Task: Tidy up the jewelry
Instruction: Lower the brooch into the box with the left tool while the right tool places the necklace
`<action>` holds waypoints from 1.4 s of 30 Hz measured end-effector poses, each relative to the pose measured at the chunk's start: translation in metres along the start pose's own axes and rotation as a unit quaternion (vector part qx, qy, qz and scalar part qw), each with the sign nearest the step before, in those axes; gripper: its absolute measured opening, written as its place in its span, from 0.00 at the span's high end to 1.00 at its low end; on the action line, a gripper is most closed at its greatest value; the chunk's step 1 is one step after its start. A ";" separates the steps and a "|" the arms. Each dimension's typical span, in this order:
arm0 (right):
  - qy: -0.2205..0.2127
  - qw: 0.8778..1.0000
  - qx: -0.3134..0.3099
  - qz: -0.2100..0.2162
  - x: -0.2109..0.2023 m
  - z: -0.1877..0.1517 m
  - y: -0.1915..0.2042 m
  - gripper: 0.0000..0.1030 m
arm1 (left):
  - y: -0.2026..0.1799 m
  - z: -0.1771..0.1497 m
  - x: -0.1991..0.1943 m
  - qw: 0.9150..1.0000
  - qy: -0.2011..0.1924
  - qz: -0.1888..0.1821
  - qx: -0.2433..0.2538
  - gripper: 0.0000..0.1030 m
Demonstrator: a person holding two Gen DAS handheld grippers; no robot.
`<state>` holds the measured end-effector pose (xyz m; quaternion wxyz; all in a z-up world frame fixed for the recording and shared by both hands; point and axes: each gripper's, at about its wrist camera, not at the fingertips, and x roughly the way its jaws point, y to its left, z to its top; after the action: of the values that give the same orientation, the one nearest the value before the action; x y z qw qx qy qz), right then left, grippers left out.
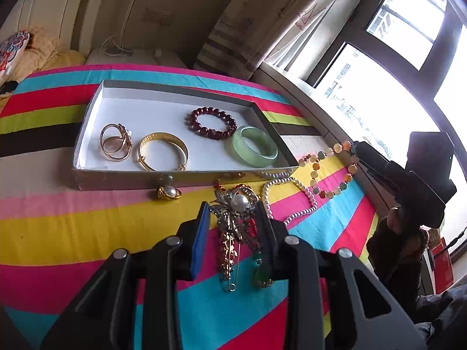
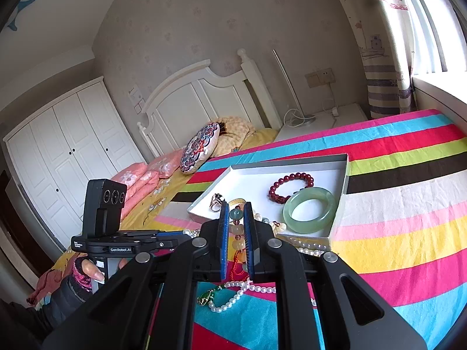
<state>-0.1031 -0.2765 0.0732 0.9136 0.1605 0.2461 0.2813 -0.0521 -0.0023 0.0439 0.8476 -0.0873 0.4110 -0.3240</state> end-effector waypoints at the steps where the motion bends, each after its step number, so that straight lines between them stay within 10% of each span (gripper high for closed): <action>1: 0.000 1.000 -0.001 0.000 0.000 0.001 0.000 0.89 | -0.001 0.002 -0.002 1.000 -0.003 0.004 0.005 0.70; 25: 0.051 0.998 -0.042 -0.004 0.112 0.052 0.019 0.89 | 0.041 0.078 0.023 0.989 -0.047 0.142 0.006 0.70; 42: 0.112 0.988 0.105 -0.017 0.233 0.067 -0.023 0.89 | 0.079 0.113 0.061 0.970 -0.059 0.233 -0.030 0.70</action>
<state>0.1105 -0.1670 0.0351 0.8631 0.2192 0.3775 0.2539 0.0982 0.0073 0.0452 0.9195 -0.0338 0.3788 -0.0994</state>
